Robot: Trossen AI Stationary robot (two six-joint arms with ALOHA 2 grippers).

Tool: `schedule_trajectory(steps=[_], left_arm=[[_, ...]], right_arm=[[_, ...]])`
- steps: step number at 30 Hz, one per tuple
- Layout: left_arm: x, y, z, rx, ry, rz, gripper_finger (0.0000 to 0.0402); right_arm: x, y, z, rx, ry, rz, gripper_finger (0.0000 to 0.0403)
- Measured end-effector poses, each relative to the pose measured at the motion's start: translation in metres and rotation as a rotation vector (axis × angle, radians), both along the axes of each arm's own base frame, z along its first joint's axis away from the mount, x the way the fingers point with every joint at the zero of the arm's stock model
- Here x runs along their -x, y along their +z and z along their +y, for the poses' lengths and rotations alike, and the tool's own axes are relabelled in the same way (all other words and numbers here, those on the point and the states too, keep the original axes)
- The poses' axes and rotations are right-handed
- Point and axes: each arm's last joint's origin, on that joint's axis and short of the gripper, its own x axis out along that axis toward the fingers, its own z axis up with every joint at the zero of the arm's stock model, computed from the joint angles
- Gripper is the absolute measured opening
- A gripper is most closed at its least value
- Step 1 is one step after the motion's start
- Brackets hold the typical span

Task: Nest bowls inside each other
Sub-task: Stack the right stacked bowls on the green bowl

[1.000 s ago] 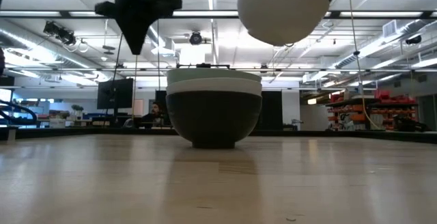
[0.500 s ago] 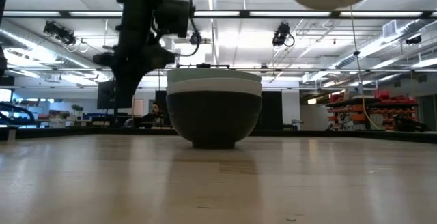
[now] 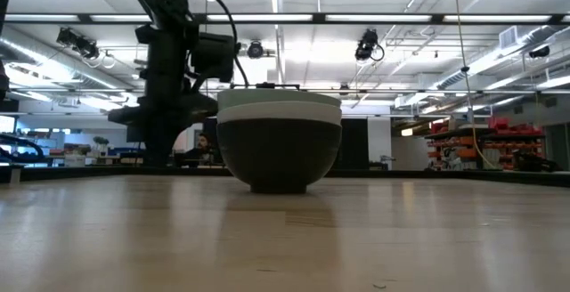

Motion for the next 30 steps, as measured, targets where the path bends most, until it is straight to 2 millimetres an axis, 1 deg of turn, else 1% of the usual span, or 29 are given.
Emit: schedule_trajectory(steps=[12, 15, 21, 30], left_arm=[[-0.007, 0.000, -0.015, -0.004, -0.009, -0.022, 0.0002], [-0.012, 0.003, -0.020, -0.009, -0.024, -0.045, 0.0001], [-0.033, 0.007, -0.024, -0.015, -0.059, -0.064, 0.0001], [-0.073, -0.004, -0.026, -0.006, -0.145, -0.020, 0.0001]], right_arm=[[0.000, 0.000, 0.001, 0.026, -0.003, -0.010, 0.0053], [0.000, 0.000, 0.001, 0.027, 0.002, -0.015, 0.0053], [-0.001, 0.001, 0.002, 0.027, 0.012, -0.030, 0.0053], [-0.002, 0.001, 0.002, 0.025, 0.012, -0.036, 0.0053]])
